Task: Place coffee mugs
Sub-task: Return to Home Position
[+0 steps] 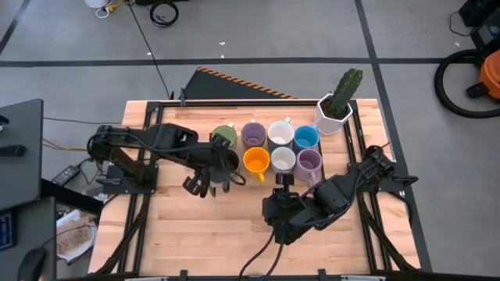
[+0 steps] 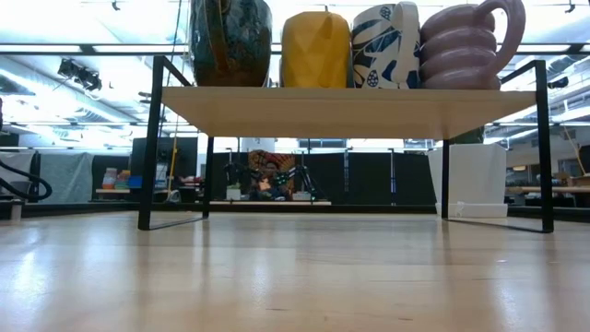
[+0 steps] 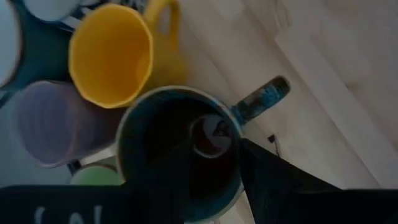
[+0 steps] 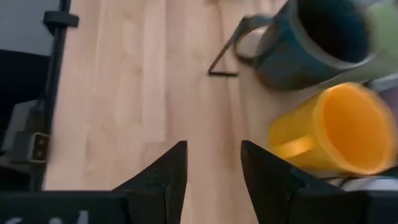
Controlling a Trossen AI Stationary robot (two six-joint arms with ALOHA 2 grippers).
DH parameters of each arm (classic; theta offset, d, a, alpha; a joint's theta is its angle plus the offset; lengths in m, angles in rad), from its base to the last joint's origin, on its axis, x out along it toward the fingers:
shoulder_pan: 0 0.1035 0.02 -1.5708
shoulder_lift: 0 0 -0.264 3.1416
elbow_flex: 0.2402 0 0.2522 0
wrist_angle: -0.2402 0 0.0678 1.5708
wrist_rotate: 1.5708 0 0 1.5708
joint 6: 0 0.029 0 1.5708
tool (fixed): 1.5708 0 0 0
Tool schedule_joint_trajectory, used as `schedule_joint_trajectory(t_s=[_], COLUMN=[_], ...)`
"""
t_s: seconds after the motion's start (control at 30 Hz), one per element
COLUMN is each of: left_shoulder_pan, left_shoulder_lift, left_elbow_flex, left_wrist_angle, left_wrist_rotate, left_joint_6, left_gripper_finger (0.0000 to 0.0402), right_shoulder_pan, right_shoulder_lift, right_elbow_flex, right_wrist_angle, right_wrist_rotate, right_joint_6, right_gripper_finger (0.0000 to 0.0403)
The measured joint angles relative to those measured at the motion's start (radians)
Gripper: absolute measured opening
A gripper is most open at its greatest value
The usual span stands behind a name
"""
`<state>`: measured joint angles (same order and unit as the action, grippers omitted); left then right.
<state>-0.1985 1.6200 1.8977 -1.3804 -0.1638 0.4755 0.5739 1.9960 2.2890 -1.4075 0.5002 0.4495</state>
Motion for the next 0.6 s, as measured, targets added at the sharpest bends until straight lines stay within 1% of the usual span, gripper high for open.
schedule_joint_trajectory(t_s=[0.1,0.2,0.27,0.37,0.43,0.5,0.6], left_shoulder_pan=[0.015,0.049,0.077,0.121,0.136,0.15,0.174], left_shoulder_lift=[-0.018,-0.062,-0.092,-0.148,-0.195,-0.251,-0.357], left_elbow_flex=[0.024,0.028,0.027,0.026,0.016,-0.039,-0.18], left_wrist_angle=[0.0,-0.005,-0.009,-0.009,0.001,0.042,0.118], left_wrist_rotate=[0.0,0.008,0.042,0.123,0.134,0.135,0.135], left_joint_6=[0.007,0.001,-0.023,-0.053,-0.065,-0.068,-0.072], left_gripper_finger=[0.0137,0.0137,0.0137,0.0137,0.0137,0.0137,0.0137], right_shoulder_pan=[-0.009,-0.029,-0.045,-0.071,-0.088,-0.107,-0.133], right_shoulder_lift=[-0.033,-0.066,-0.089,-0.118,-0.147,-0.188,-0.268], right_elbow_flex=[0.0,0.0,0.0,-0.005,-0.031,-0.075,-0.174], right_wrist_angle=[-0.012,-0.041,-0.075,-0.107,-0.115,-0.113,-0.09], right_wrist_rotate=[0.052,0.085,0.098,0.113,0.112,0.112,0.112], right_joint_6=[-0.042,-0.053,-0.051,-0.05,-0.053,-0.051,-0.043], right_gripper_finger=[0.0146,0.0133,0.0126,0.0118,0.0113,0.0108,0.0099])
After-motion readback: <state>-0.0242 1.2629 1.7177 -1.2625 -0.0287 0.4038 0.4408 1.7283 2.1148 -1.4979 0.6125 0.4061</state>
